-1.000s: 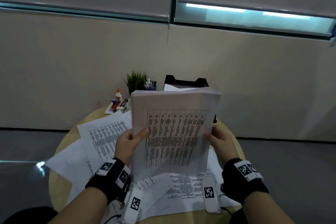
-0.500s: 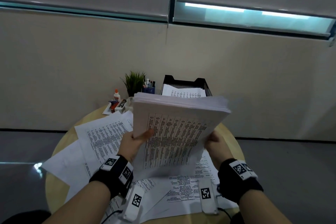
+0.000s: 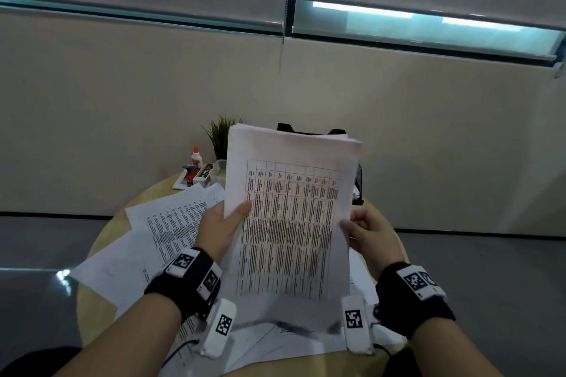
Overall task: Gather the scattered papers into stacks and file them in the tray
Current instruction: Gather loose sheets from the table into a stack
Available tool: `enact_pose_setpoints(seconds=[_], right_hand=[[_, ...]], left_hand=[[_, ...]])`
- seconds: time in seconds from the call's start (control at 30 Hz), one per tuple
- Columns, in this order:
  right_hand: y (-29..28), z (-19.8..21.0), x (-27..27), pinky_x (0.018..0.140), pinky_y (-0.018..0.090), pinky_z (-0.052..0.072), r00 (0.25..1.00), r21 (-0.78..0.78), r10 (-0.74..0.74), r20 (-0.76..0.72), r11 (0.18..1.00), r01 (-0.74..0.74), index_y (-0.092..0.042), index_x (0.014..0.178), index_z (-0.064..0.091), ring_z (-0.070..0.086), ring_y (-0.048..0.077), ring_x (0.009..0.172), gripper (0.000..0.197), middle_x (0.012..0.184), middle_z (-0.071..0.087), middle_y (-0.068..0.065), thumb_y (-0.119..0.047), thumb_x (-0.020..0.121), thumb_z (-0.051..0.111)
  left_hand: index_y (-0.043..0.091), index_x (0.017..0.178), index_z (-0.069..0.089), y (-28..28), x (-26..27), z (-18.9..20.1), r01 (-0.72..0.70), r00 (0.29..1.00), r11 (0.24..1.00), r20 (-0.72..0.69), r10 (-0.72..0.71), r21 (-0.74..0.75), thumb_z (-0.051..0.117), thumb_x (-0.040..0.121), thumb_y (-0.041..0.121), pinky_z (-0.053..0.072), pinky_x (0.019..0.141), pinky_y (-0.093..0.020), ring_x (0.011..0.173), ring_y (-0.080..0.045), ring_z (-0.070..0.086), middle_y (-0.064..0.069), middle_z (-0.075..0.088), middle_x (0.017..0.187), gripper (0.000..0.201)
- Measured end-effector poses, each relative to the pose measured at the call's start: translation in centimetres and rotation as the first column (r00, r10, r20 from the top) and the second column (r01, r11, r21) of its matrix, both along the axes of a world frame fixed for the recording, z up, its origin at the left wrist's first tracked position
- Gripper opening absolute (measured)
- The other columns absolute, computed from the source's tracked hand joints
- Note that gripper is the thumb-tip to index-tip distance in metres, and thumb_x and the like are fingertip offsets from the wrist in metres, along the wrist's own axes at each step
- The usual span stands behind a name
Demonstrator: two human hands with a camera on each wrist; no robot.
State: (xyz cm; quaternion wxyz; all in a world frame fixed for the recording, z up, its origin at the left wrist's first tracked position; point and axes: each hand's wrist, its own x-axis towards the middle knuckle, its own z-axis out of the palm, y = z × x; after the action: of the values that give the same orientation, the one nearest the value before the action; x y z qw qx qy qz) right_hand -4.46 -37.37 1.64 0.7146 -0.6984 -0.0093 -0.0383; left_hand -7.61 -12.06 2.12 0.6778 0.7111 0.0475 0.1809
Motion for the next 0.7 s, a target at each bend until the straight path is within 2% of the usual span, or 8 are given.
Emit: enact_pose_setpoints(seconds=[0.07,0.13,0.3,0.4,0.43,0.53,0.6,0.7], right_hand=[[0.3,-0.5,0.0,0.057,0.031,0.052,0.999,-0.036,-0.02,-0.032,0.999,0.019,-0.006,0.077,0.051,0.058,0.019,0.058,0.017,0.064,0.063,0.007,0.005,0.088,0.058],[0.6,-0.6,0.0,0.055,0.03,0.046,0.998,-0.047,-0.035,-0.052,0.998,0.033,-0.007,0.076,0.051,0.052,0.02,0.057,0.018,0.065,0.058,0.01,0.003,0.088,0.06],[1.1,-0.4,0.2,0.053,0.031,0.037,0.998,-0.066,-0.042,-0.039,0.997,0.039,-0.007,0.078,0.05,0.044,0.023,0.063,0.016,0.07,0.051,0.016,0.001,0.089,0.06],[1.5,-0.3,-0.1,0.053,0.029,0.047,0.999,-0.049,-0.038,-0.024,0.998,0.036,-0.008,0.075,0.052,0.056,0.023,0.059,0.019,0.072,0.057,0.021,0.002,0.088,0.06],[1.8,-0.2,-0.3,0.05,0.026,0.05,0.999,0.011,-0.027,-0.045,1.0,0.027,-0.006,0.075,0.052,0.059,0.019,0.053,0.018,0.067,0.058,0.019,0.005,0.088,0.059],[2.2,-0.8,-0.8,0.04,0.021,0.044,0.992,0.083,0.026,-0.126,0.996,-0.016,-0.003,0.073,0.054,0.054,0.014,0.043,0.018,0.059,0.057,0.011,0.005,0.089,0.057],[2.3,-1.4,-0.7,0.046,0.025,0.041,0.986,0.029,0.049,-0.16,0.999,-0.045,-0.004,0.072,0.059,0.049,0.018,0.051,0.019,0.064,0.055,0.013,0.001,0.09,0.057],[2.4,-1.8,-0.5,0.055,0.029,0.039,0.979,-0.119,0.059,-0.196,0.989,-0.084,-0.009,0.072,0.062,0.05,0.02,0.058,0.02,0.067,0.057,0.01,-0.004,0.091,0.057]], left_hand=[[0.018,0.109,0.062,0.1,-0.1,-0.6,0.03,0.999,0.998,-0.027,-0.029,0.061,0.056,0.092,0.027,0.041,0.063,-0.013,0.082,-0.004,0.059,0.01,0.064,0.088,0.02],[0.019,0.117,0.059,0.2,-0.3,-1.3,0.056,0.998,0.996,-0.037,-0.054,0.076,0.053,0.094,0.028,0.041,0.069,-0.014,0.09,-0.006,0.059,0.012,0.063,0.095,0.025],[0.021,0.114,0.059,1.0,-0.9,-2.7,0.056,0.991,0.987,-0.111,-0.074,-0.151,0.064,0.082,0.036,0.045,0.098,-0.044,0.103,-0.018,0.061,0.005,0.066,0.106,0.036],[0.022,0.105,0.059,1.4,-1.8,-4.6,0.112,0.971,0.951,-0.173,-0.167,-0.289,0.085,0.043,0.056,0.049,0.086,-0.035,0.099,-0.017,0.062,0.003,0.068,0.101,0.075],[0.019,0.111,0.059,1.4,-2.2,-5.3,0.116,0.967,0.947,-0.184,-0.176,-0.298,0.087,0.036,0.057,0.048,0.087,-0.034,0.102,-0.016,0.062,0.002,0.068,0.105,0.089],[0.013,0.132,0.046,1.5,-3.4,-7.0,0.086,0.97,0.944,-0.19,-0.153,-0.318,0.085,0.049,0.051,0.04,0.101,-0.035,0.113,-0.019,0.057,-0.004,0.06,0.125,0.1],[0.012,0.133,0.046,1.7,-4.1,-7.8,0.077,0.971,0.932,-0.187,-0.152,-0.355,0.086,0.04,0.056,0.037,0.099,-0.033,0.105,-0.014,0.057,-0.004,0.06,0.123,0.11],[0.017,0.118,0.055,2.0,-4.7,-8.5,0.074,0.97,0.909,-0.184,-0.162,-0.409,0.089,0.032,0.056,0.035,0.097,-0.031,0.095,-0.01,0.058,0.002,0.063,0.11,0.1]])
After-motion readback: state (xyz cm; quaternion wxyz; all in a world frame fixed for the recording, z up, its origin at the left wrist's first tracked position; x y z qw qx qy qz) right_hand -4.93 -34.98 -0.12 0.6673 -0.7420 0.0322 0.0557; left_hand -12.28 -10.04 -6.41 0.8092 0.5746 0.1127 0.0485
